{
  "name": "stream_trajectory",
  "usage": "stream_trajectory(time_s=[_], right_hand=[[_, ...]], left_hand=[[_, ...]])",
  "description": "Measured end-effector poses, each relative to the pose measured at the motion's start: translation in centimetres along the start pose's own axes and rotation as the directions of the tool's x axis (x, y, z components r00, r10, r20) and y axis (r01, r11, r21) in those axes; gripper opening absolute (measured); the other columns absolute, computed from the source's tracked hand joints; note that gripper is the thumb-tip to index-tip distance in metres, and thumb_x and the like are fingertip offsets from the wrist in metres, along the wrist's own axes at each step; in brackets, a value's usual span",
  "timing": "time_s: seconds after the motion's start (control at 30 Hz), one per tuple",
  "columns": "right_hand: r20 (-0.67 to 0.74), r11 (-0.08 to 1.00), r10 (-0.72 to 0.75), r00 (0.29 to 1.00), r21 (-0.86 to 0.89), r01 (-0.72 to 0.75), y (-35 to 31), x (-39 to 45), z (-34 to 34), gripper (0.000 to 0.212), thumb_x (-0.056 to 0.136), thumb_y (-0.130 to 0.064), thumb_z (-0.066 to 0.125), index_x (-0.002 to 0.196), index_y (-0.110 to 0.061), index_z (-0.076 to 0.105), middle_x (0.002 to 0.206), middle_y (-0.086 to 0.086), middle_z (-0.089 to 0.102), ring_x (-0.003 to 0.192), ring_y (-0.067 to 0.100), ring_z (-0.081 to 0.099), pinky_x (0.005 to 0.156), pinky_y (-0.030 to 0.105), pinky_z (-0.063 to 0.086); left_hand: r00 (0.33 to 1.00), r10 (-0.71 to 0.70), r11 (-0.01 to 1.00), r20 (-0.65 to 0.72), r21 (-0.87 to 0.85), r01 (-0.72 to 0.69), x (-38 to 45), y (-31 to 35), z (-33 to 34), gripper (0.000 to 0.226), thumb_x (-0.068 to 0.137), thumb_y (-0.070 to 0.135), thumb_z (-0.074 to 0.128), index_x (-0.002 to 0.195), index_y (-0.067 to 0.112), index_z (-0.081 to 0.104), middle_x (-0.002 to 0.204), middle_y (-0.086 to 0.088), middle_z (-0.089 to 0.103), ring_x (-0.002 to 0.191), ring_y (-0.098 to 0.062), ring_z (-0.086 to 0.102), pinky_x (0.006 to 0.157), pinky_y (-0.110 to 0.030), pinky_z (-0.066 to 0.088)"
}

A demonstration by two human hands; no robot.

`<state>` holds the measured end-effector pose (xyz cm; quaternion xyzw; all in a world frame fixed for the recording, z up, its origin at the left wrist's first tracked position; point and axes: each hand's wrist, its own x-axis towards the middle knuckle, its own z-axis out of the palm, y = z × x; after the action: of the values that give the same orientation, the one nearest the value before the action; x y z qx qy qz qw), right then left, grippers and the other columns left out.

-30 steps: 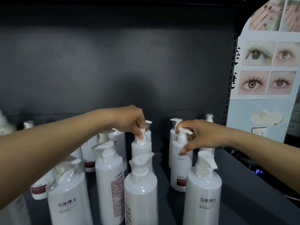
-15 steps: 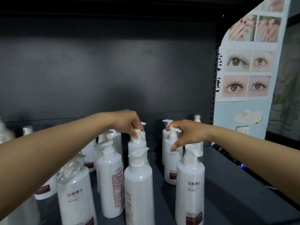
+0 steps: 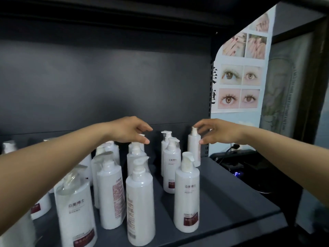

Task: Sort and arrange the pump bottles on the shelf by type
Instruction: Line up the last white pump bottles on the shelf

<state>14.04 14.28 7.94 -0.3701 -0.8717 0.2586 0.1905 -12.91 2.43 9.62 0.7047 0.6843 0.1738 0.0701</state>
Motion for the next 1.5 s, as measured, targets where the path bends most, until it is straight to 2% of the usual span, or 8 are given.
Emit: stream_trajectory(time_s=[0.17, 0.4, 0.77, 0.87, 1.03, 1.27, 1.37, 1.5], right_hand=[[-0.016, 0.999, 0.012, 1.000, 0.034, -0.011, 1.7, -1.4, -1.2, 0.049, 0.086, -0.010, 0.067, 0.130, -0.019, 0.049, 0.116, -0.002, 0.056, 0.101, 0.016, 0.061, 0.077, 0.017, 0.051], [-0.024, 1.000, -0.003, 1.000, -0.018, 0.002, 6.0, 1.2, -2.7, 0.055, 0.084, -0.019, 0.069, 0.134, -0.026, 0.046, 0.133, 0.001, 0.050, 0.113, 0.015, 0.054, 0.080, 0.017, 0.047], [0.044, 0.996, -0.094, 0.995, -0.003, 0.095, 11.3, 10.0, -2.4, 0.062, 0.083, -0.018, 0.071, 0.138, -0.028, 0.044, 0.147, -0.003, 0.040, 0.136, 0.020, 0.038, 0.102, 0.029, 0.036], [0.035, 0.995, -0.104, 0.994, 0.008, 0.104, 11.6, 12.4, -2.1, 0.063, 0.084, -0.019, 0.069, 0.140, -0.028, 0.041, 0.149, -0.004, 0.038, 0.137, 0.022, 0.036, 0.105, 0.030, 0.034], [-0.016, 0.997, -0.071, 0.997, 0.003, 0.071, 11.8, 15.8, -0.9, 0.061, 0.085, -0.025, 0.068, 0.140, -0.022, 0.042, 0.144, -0.001, 0.044, 0.126, 0.019, 0.046, 0.105, 0.028, 0.037], [-0.134, 0.994, -0.086, 0.987, -0.082, 0.076, 11.3, 17.4, 1.3, 0.017, 0.089, -0.028, 0.061, 0.091, -0.016, 0.050, 0.089, -0.002, 0.053, 0.084, 0.019, 0.050, 0.060, 0.021, 0.038], [0.010, 0.991, -0.086, 0.996, 0.101, 0.084, 11.1, 17.2, 0.9, 0.011, 0.089, -0.012, 0.059, 0.098, -0.016, 0.053, 0.091, 0.000, 0.059, 0.091, 0.020, 0.054, 0.071, 0.024, 0.042], [0.140, 0.948, -0.090, 0.986, 0.316, 0.042, 10.5, 16.5, 0.5, 0.043, 0.087, 0.004, 0.054, 0.124, -0.017, 0.046, 0.112, 0.009, 0.063, 0.102, 0.019, 0.059, 0.086, 0.030, 0.047]], left_hand=[[0.998, 0.060, 0.998, 0.013, -0.033, -0.059, 1.8, 3.3, 1.1, 0.049, 0.081, 0.023, 0.069, 0.128, 0.023, 0.054, 0.132, 0.007, 0.057, 0.120, -0.008, 0.053, 0.085, -0.012, 0.041], [0.990, 0.074, 0.997, 0.117, -0.018, -0.073, 6.4, 4.1, 2.5, 0.048, 0.073, 0.020, 0.077, 0.118, 0.030, 0.062, 0.122, 0.011, 0.063, 0.110, -0.004, 0.060, 0.097, -0.021, 0.046], [0.987, 0.050, 0.987, 0.152, -0.159, -0.026, 9.2, 3.0, 4.1, 0.035, 0.073, 0.004, 0.075, 0.106, 0.016, 0.071, 0.078, 0.029, 0.071, 0.084, 0.004, 0.068, 0.076, -0.004, 0.047], [0.989, 0.059, 0.990, 0.139, -0.139, -0.039, 9.6, 2.8, 4.3, 0.030, 0.072, 0.010, 0.077, 0.098, 0.026, 0.073, 0.084, 0.022, 0.073, 0.088, -0.002, 0.069, 0.080, -0.012, 0.051], [0.990, 0.117, 0.984, 0.079, -0.146, -0.105, 10.2, 2.2, 4.9, 0.025, 0.069, 0.018, 0.080, 0.084, 0.036, 0.074, 0.096, -0.020, 0.070, 0.089, -0.037, 0.067, 0.089, -0.049, 0.050], [0.991, 0.117, 0.985, 0.062, -0.138, -0.108, 10.4, 2.5, 4.9, 0.026, 0.070, 0.011, 0.079, 0.080, 0.035, 0.072, 0.094, -0.010, 0.073, 0.082, -0.026, 0.068, 0.088, -0.039, 0.051], [0.990, 0.124, 0.983, 0.060, -0.144, -0.115, 10.3, 2.5, 5.0, 0.028, 0.070, 0.010, 0.079, 0.080, 0.035, 0.071, 0.093, -0.008, 0.074, 0.076, -0.013, 0.063, 0.085, -0.036, 0.052], [0.991, 0.120, 0.983, 0.054, -0.150, -0.111, 10.2, 2.6, 4.9, 0.028, 0.069, 0.011, 0.079, 0.079, 0.036, 0.072, 0.093, -0.009, 0.074, 0.079, -0.023, 0.066, 0.087, -0.040, 0.051]])
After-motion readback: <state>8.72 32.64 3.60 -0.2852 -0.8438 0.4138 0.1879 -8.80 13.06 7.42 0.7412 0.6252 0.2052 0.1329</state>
